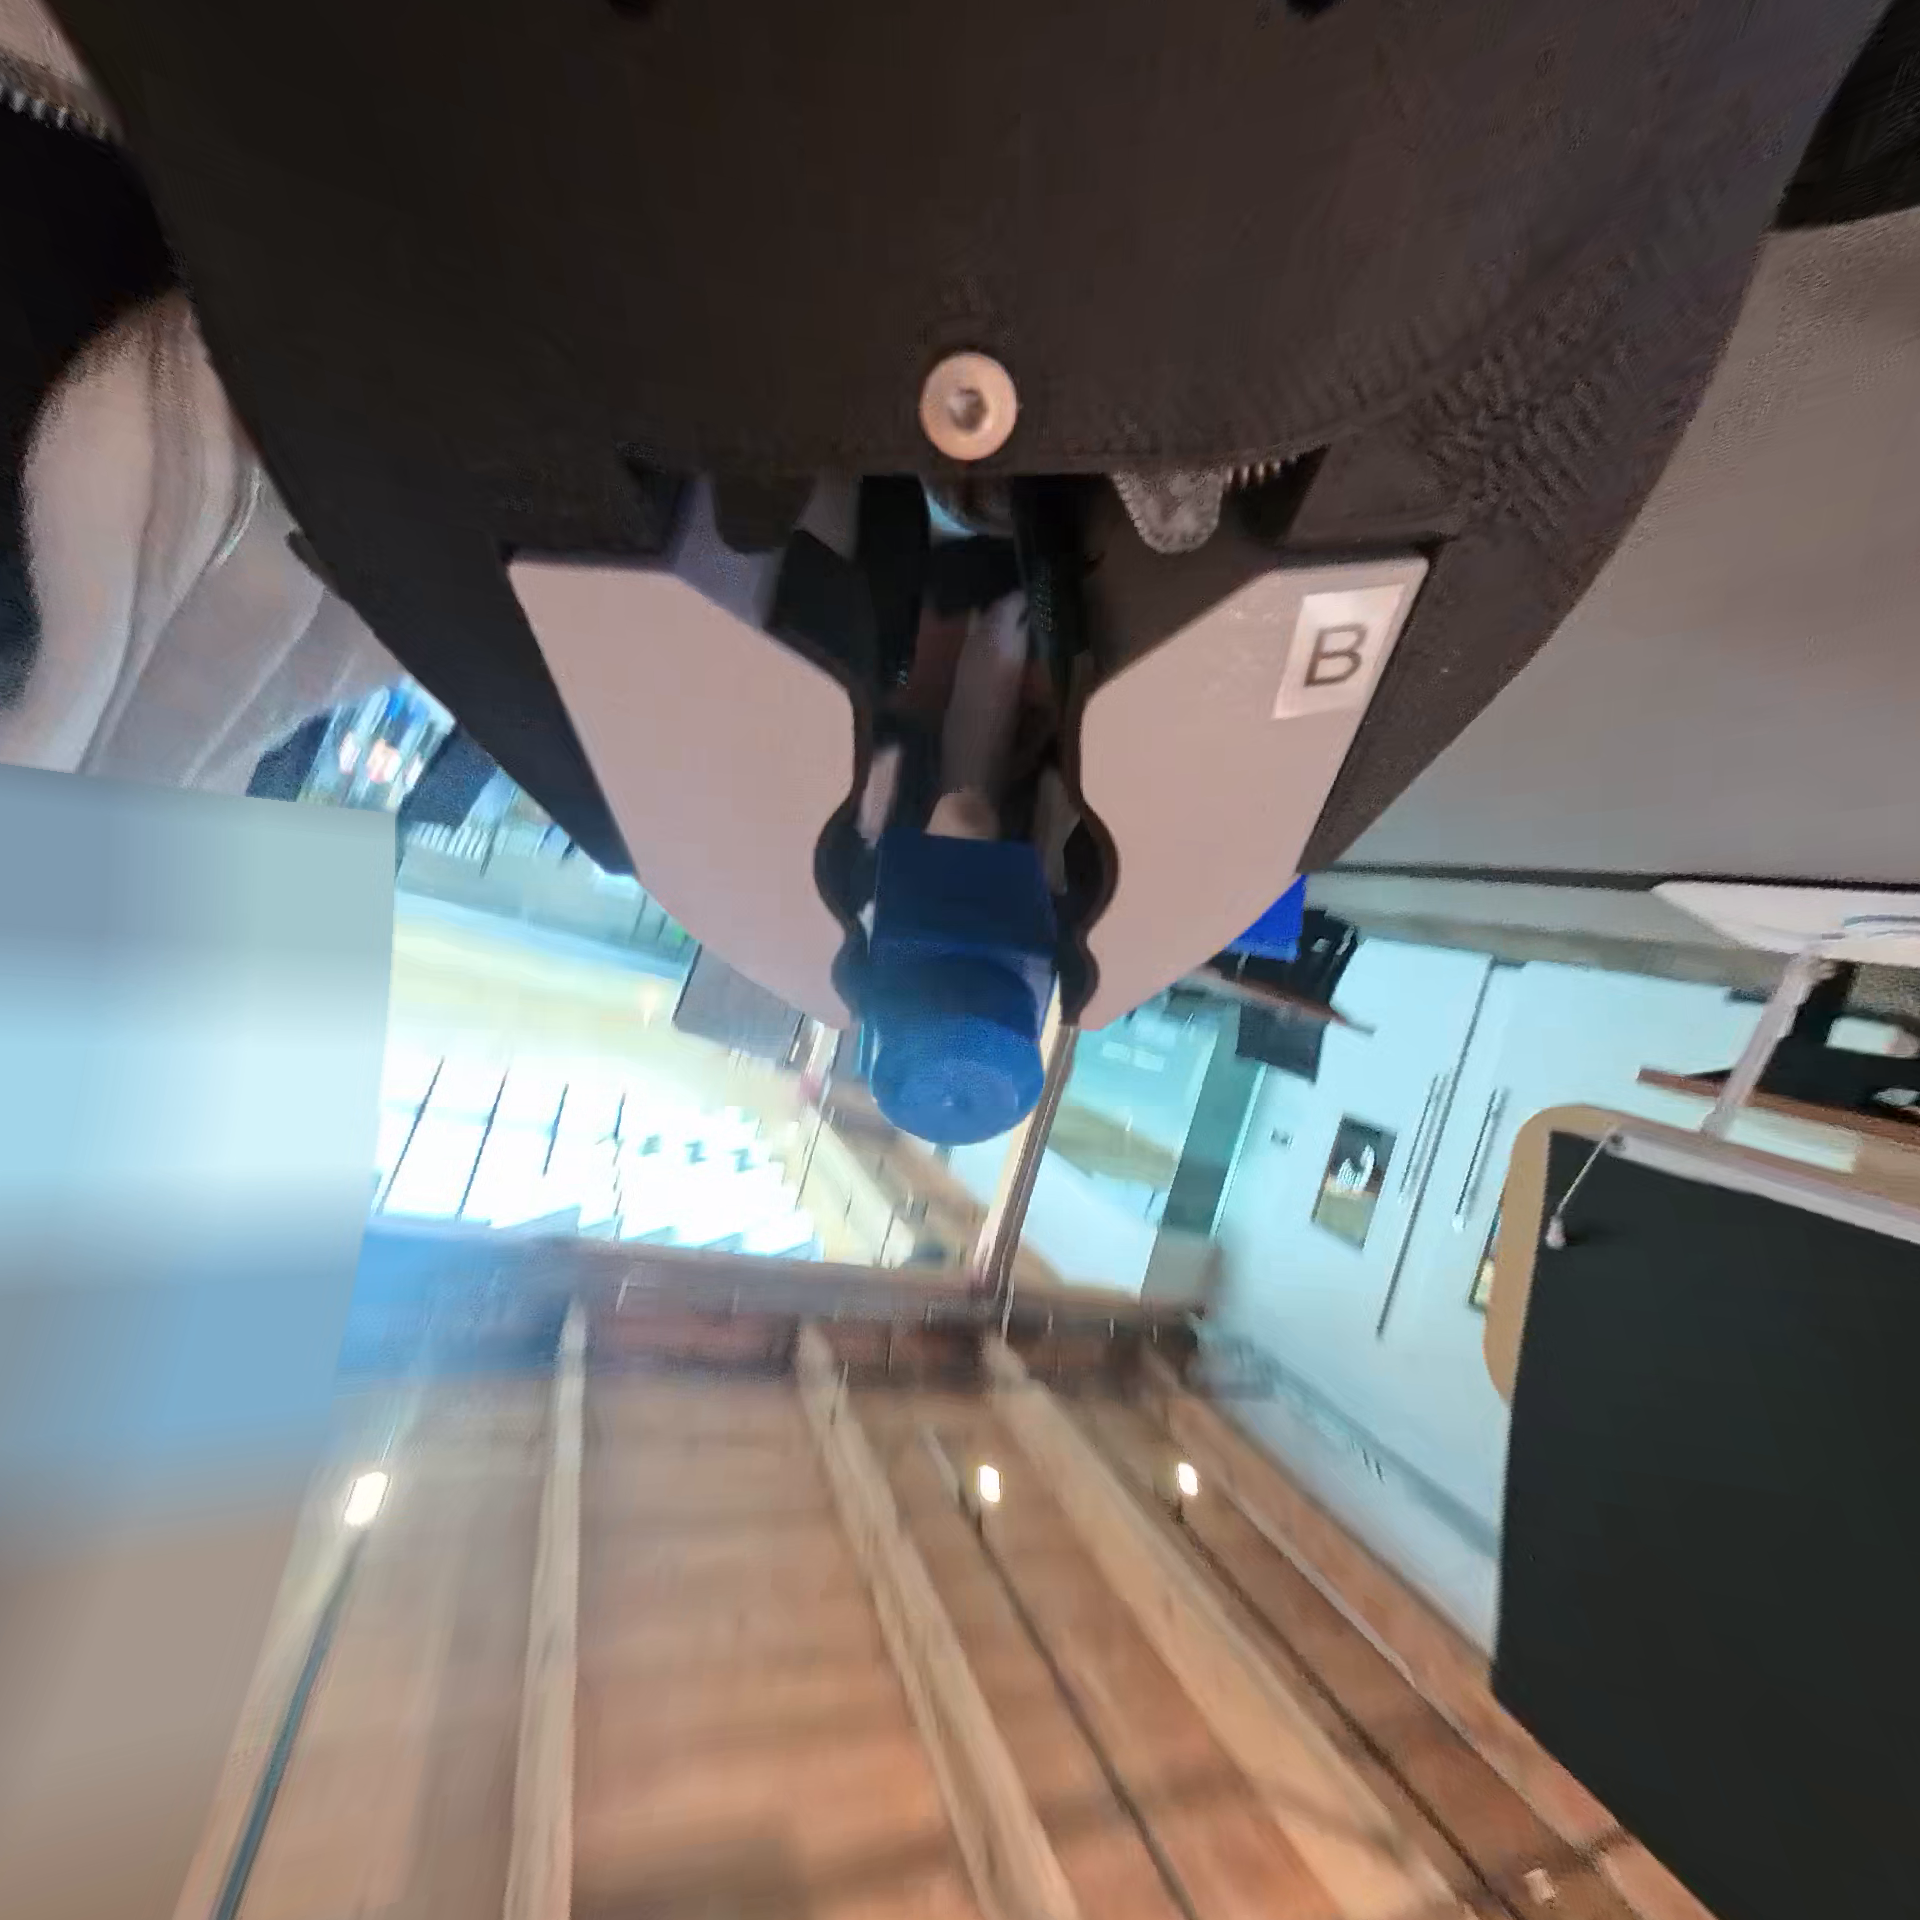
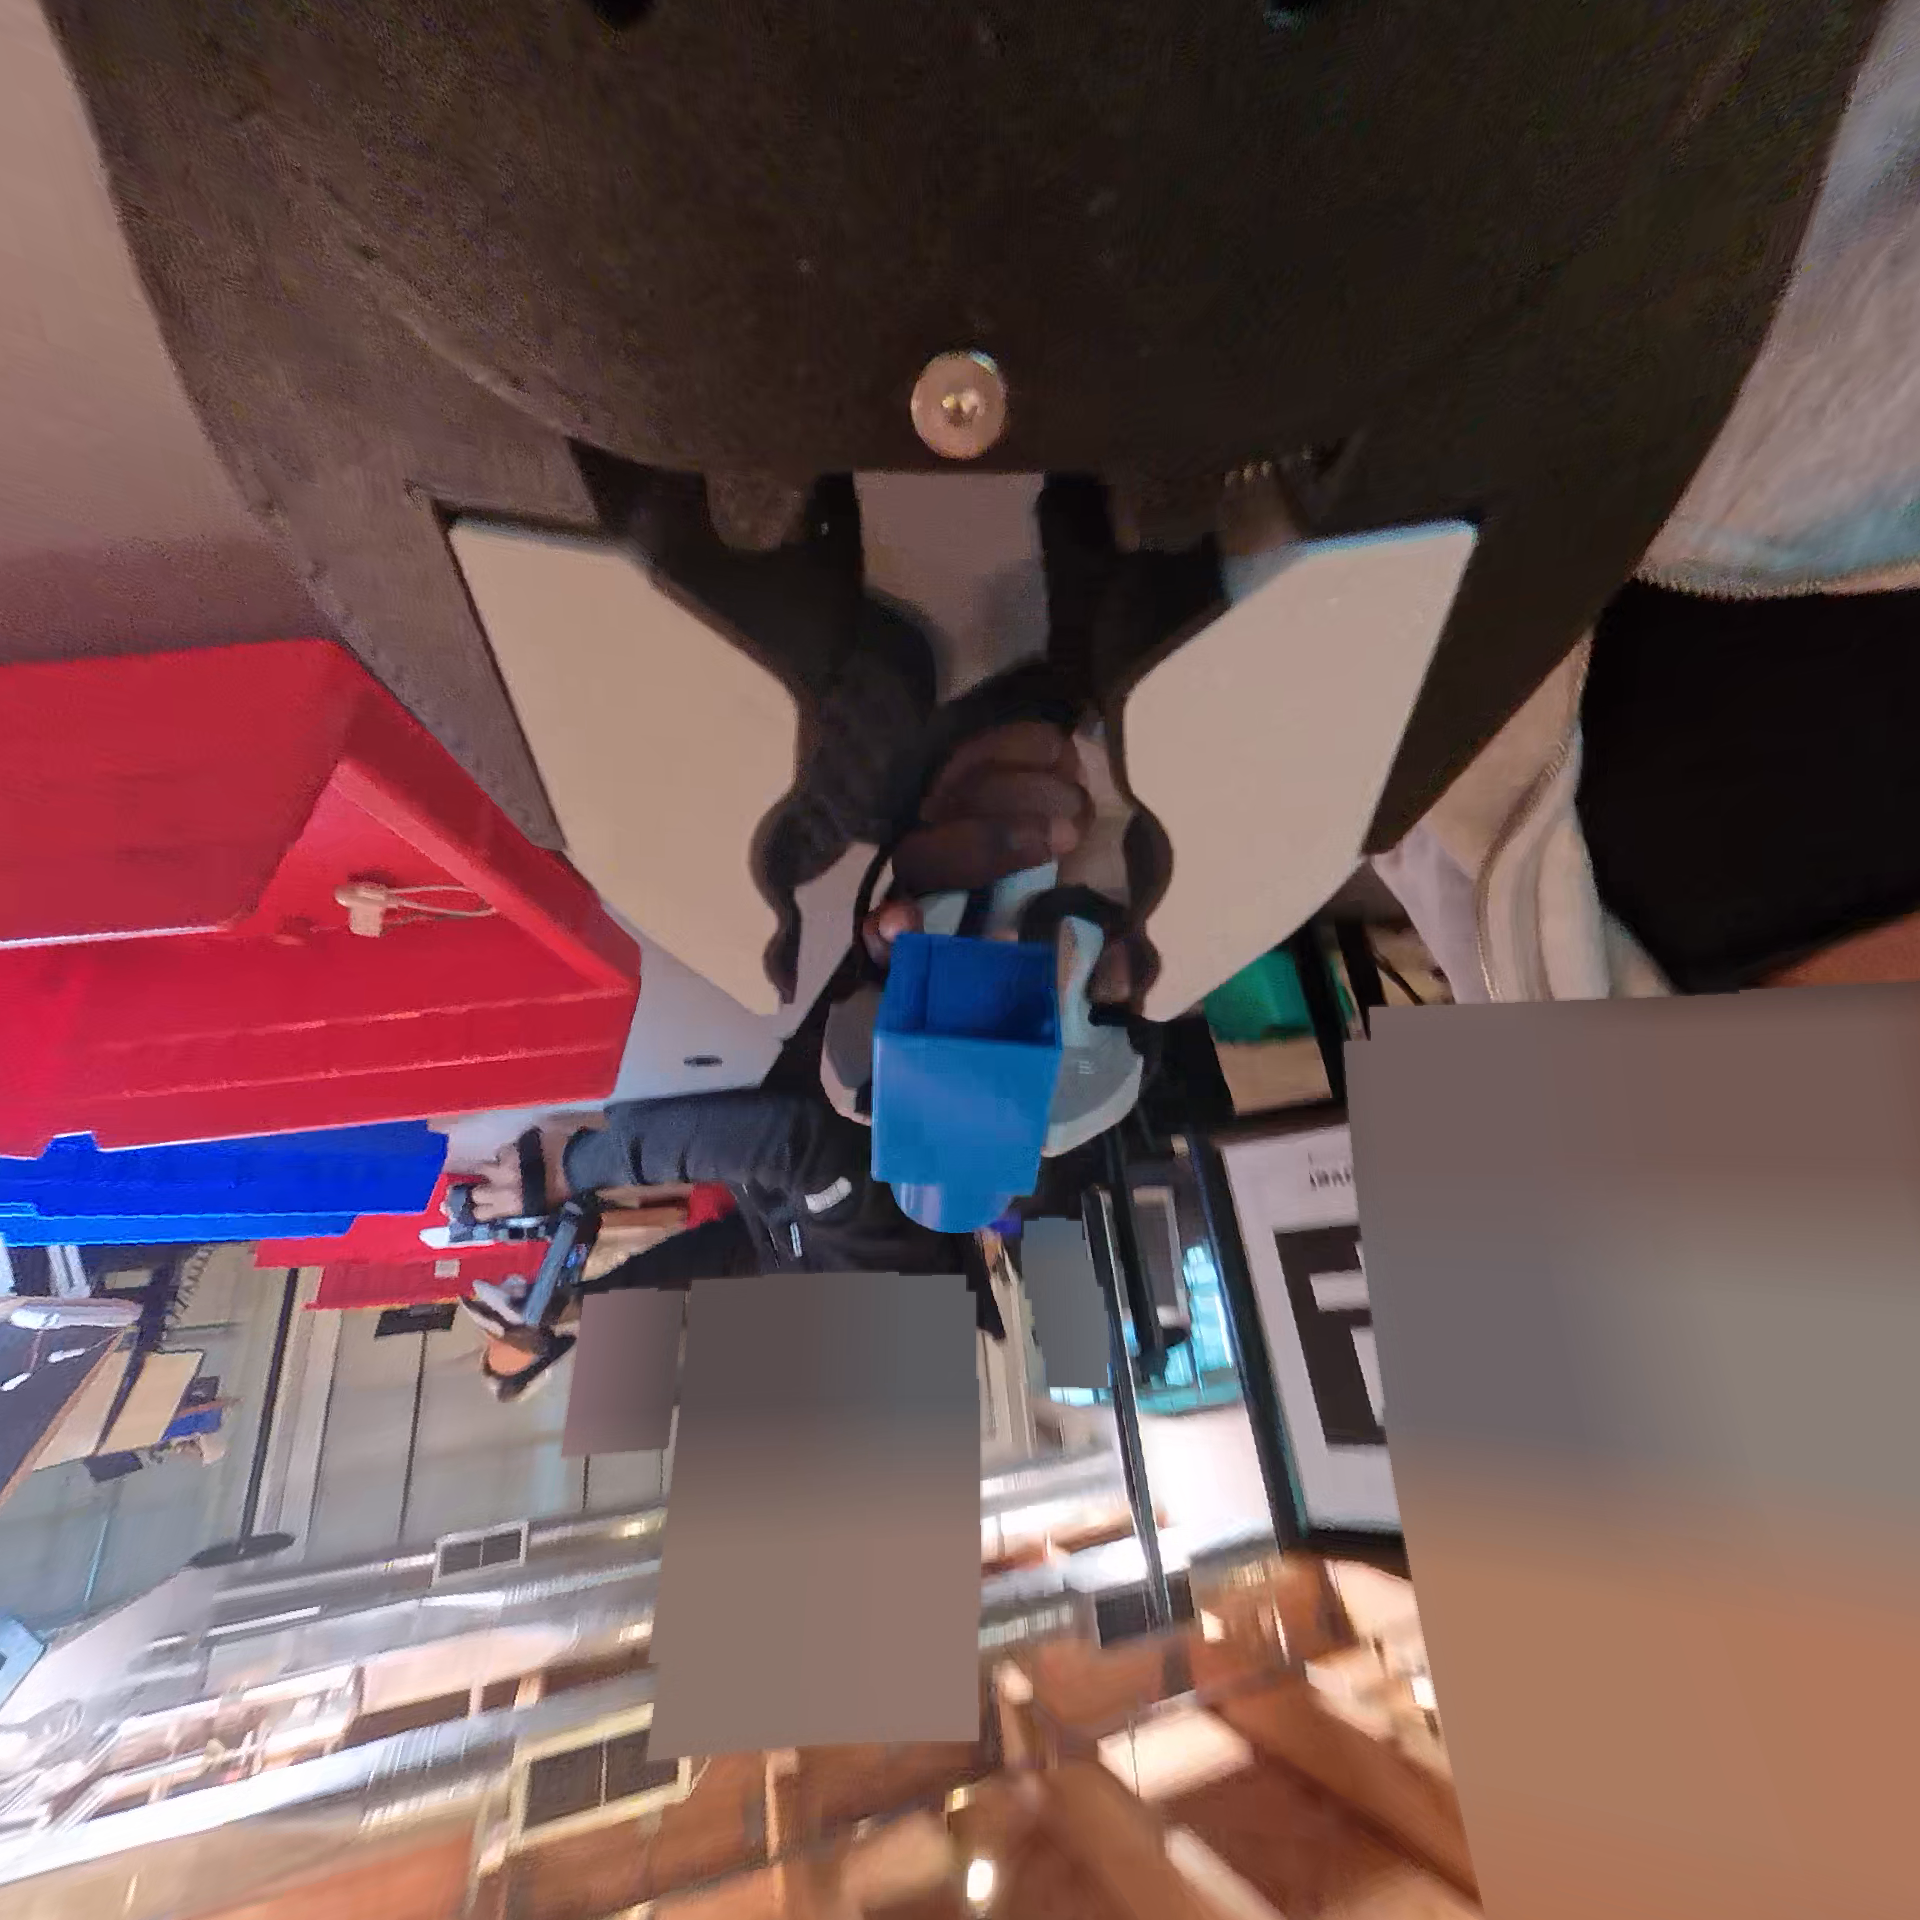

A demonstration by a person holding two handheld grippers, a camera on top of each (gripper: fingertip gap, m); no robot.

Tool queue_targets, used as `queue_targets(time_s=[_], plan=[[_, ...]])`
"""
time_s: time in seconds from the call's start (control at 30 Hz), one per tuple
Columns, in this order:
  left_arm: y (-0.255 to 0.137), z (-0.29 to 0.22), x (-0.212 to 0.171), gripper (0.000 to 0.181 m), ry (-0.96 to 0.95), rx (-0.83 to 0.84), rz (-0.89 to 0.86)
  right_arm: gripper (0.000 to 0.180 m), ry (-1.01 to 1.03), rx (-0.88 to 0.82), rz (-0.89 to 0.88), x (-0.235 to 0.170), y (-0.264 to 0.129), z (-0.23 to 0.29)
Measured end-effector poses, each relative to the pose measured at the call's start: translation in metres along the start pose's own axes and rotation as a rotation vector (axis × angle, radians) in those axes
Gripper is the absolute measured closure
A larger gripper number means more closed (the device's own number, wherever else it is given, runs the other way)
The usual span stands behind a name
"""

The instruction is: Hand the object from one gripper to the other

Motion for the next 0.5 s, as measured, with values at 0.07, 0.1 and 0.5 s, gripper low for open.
queue_targets(time_s=[0.07, 0.1, 0.5], plan=[[0.001, 0.002, -0.003, 0.146, -0.069, 0.009, -0.072, 0.117, 0.065, 0.026, -0.064, 0.0, 0.002, 0.0], [0.002, 0.002, -0.006, 0.146, -0.08, 0.012, -0.087, 0.12, 0.089, 0.042, -0.085, 0.001, 0.002, 0.001], [-0.008, -0.004, -0.017, 0.127, 0.099, -0.08, 0.334, 0.146, -0.029, 0.053, 0.362, -0.013, -0.009, 0.006]])
Point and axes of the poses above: each gripper's, where its closed fingertips meet, y out along the fingers, x out of its top, z = x × y across the jaws, the point moved 5 cm from there along -y, back along the fingers, and after that the axes turned 2 degrees about y, right-handed, at the moved point
